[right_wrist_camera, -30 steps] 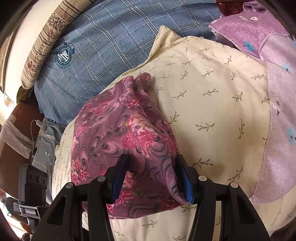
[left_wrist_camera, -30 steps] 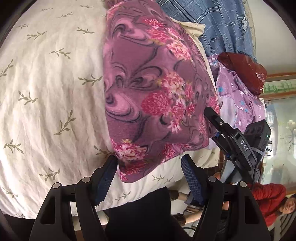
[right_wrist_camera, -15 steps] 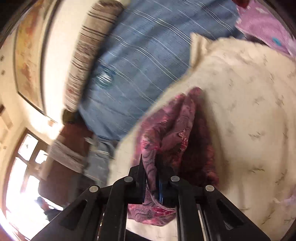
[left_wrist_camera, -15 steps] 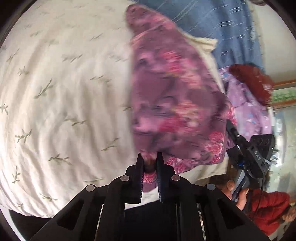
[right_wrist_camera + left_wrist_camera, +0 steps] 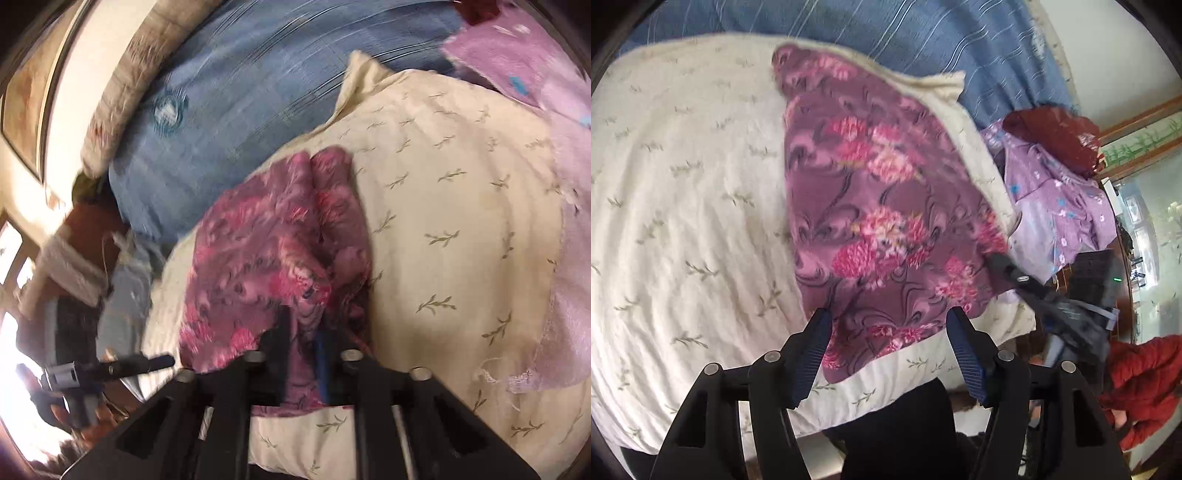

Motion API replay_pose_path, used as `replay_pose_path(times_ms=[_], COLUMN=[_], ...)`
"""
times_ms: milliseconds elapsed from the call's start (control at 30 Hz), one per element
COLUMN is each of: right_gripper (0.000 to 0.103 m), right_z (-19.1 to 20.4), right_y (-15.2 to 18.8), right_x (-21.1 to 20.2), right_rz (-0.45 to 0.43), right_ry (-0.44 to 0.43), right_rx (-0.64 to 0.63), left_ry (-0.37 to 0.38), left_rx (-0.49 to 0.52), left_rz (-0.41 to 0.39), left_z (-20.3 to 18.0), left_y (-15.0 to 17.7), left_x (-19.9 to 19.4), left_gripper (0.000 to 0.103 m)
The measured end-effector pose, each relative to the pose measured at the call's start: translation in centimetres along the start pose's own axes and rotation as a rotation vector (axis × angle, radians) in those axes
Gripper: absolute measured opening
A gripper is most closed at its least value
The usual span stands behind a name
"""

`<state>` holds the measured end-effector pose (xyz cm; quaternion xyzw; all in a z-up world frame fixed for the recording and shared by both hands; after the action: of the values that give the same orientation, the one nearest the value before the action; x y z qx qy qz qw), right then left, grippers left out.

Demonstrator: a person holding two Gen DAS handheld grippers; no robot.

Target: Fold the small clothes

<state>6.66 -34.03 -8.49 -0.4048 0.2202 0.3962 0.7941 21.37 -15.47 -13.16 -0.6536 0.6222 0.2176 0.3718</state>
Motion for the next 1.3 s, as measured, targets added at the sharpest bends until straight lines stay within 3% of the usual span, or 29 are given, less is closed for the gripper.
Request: replay_pose_path(times_ms=[33, 133, 200, 267, 300, 367, 433, 467, 533, 600, 767, 800, 833, 933, 1000, 1100, 1133, 1167, 1267, 1300], right_gripper=[0.003, 0.003, 0.003, 0.004, 0.009, 0.009, 0.012, 0.015, 0.036, 0.041, 0.040, 0.033, 0.006, 0.007, 0.007, 0.007, 0.007, 0.007, 0.015, 0.023], right_z=[0.9, 0.9, -0.4, -2.5, -3.4, -4.0, -3.4, -3.1, -2.2, -1.4, -1.5, -1.2, -0.4, 2.1, 1.5, -1.5, -1.9, -2.0, -2.0, -2.3], right_y=[-0.3, -1.0, -0.7, 0.2, 0.8, 0.7, -1.3, -2.1, -4.6, -6.7, -8.6, -8.4, -8.3, -8.6, -9.0, -8.5, -8.0, -8.0, -9.8, -10.7], right_x=[-1.1, -2.8, -1.9, 0.5, 1.5, 1.0, -0.8, -1.3, -1.4, 0.8, 8.1, 9.2, 9.4, 6.6, 5.5, 8.7, 9.5, 9.2, 7.3, 7.1], right_rz=[-0.049, -0.105, -0.067, 0.046, 0.103, 0.089, 0.009, -0.026, -0.086, -0.077, 0.051, 0.079, 0.073, -0.056, -0.116, 0.034, 0.083, 0.075, 0.014, -0.002], right_ry=[-0.057, -0.122, -0.008, 0.137, 0.162, 0.105, 0.011, -0.013, -0.042, -0.024, 0.172, 0.131, 0.073, 0.023, 0.061, 0.214, 0.219, 0.214, 0.058, 0.038], right_rx=[-0.004, 0.026, 0.014, 0.011, 0.033, 0.103, 0.132, 0.133, 0.120, 0.088, 0.035, 0.024, -0.011, -0.135, -0.124, -0.135, -0.142, -0.134, -0.038, -0.001], left_ry=[-0.014, -0.054, -0.070, -0.052, -0.032, 0.044, 0.067, 0.068, 0.041, 0.006, -0.089, -0.086, -0.068, -0.081, -0.097, -0.071, -0.068, -0.066, -0.057, -0.057], left_rx=[-0.007, -0.015, -0.012, -0.006, 0.009, 0.067, 0.089, 0.087, 0.045, 0.009, -0.082, -0.093, -0.095, -0.060, -0.059, -0.104, -0.108, -0.100, -0.078, -0.079], left_rz=[0.010, 0.031, 0.048, 0.050, 0.056, 0.041, -0.041, -0.096, -0.149, -0.154, -0.077, -0.067, -0.059, -0.090, -0.086, -0.030, -0.033, -0.043, -0.104, -0.121], left_z=[0.3, 1.0, 1.4, 1.3, 1.1, 0.5, 0.5, 0.6, 1.0, 1.8, 3.1, 3.0, 2.8, 1.9, 1.9, 2.5, 2.7, 2.7, 2.7, 2.6], left_y=[0.3, 0.3, 0.5, 0.4, 0.3, 0.0, -0.9, -1.7, -4.4, -6.8, -9.2, -9.7, -9.9, -9.8, -10.2, -10.4, -10.3, -10.4, -11.2, -12.0], left_x=[0.6, 2.0, 2.7, 2.4, 2.2, 0.2, -2.3, -3.5, -4.6, -4.0, 0.2, 0.9, 1.6, 2.1, 2.9, 3.9, 3.7, 3.4, 1.5, 1.0], left_gripper=[0.063, 0.063, 0.061, 0.060, 0.060, 0.058, 0.059, 0.060, 0.067, 0.067, 0.063, 0.060, 0.060, 0.061, 0.062, 0.063, 0.062, 0.061, 0.061, 0.064])
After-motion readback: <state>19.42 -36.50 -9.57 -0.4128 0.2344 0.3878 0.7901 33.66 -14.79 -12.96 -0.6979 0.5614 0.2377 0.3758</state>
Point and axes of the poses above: each gripper's, at about its wrist camera, not at the fingertips, and x roughly the way its jaws point, z to its left, y to its underside, the point moved 1 cm from there along x, roughly the way its jaws point, and after that the axes turned 2 degrees about -x, right-handed, at the moved point
